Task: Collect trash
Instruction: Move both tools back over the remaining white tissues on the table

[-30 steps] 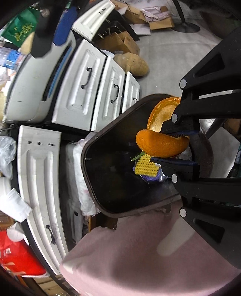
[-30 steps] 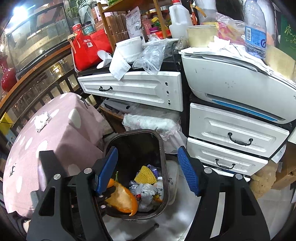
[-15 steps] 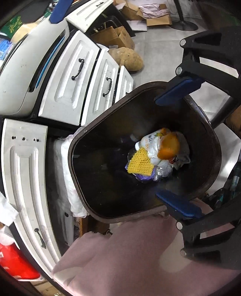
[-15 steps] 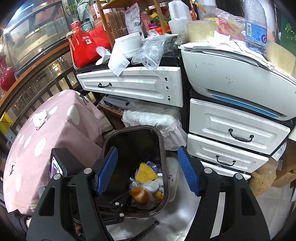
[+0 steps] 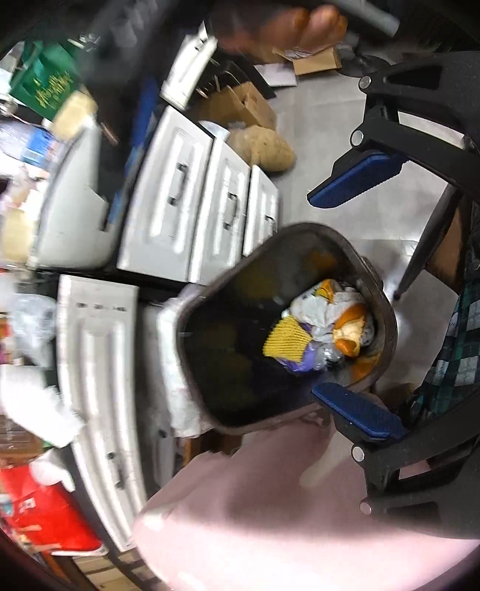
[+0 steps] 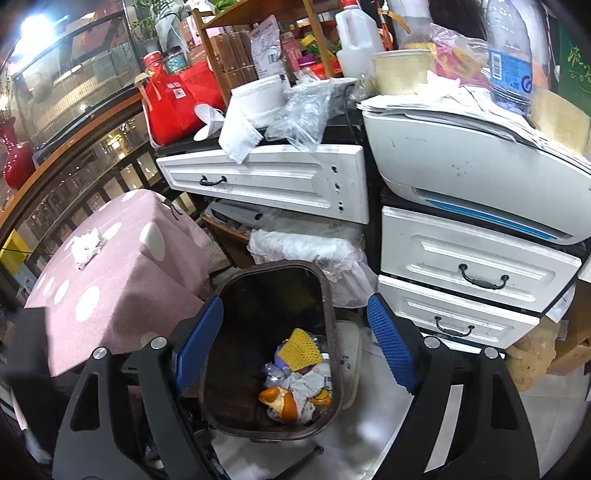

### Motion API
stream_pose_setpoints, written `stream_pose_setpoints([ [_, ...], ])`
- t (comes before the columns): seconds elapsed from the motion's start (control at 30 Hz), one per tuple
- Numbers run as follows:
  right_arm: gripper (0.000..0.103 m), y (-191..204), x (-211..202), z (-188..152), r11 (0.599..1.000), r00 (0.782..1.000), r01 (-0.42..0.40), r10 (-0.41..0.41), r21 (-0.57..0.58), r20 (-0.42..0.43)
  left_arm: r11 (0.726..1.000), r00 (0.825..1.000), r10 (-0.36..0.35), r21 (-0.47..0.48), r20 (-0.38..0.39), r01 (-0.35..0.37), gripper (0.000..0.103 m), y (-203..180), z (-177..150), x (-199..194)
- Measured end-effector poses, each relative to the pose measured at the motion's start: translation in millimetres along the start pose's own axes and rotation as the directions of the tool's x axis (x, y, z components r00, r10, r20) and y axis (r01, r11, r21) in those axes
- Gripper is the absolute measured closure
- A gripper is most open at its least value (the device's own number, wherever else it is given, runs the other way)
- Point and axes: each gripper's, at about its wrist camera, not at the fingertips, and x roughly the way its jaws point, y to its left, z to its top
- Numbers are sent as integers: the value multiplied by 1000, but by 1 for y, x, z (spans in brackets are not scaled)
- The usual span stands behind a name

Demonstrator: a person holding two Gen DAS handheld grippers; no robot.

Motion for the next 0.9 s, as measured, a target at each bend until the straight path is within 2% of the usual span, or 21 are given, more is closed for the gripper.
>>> stream_pose_setpoints([
  [0.23,21,27,-4,7,997,998,-61,62,-39,24,1000,986,11,-24,169,-7,6,11,-1,-73],
  [0.4,21,61,-2,9,988,993,-115,117,-105,16,996,967,68,-72,244,-52,6,34,-5,-108],
  [0.67,21,118,9,8,956,978,-209,208,-205,-29,975,946,186,-167,265,-145,6,83,-19,-139],
  [0.77,21,138,12,8,939,968,-249,245,-236,-48,963,942,216,-218,257,-162,6,107,-27,-149],
  [0.9,21,172,20,8,910,955,-298,289,-289,-75,939,927,283,-267,245,-216,6,135,-39,-162],
])
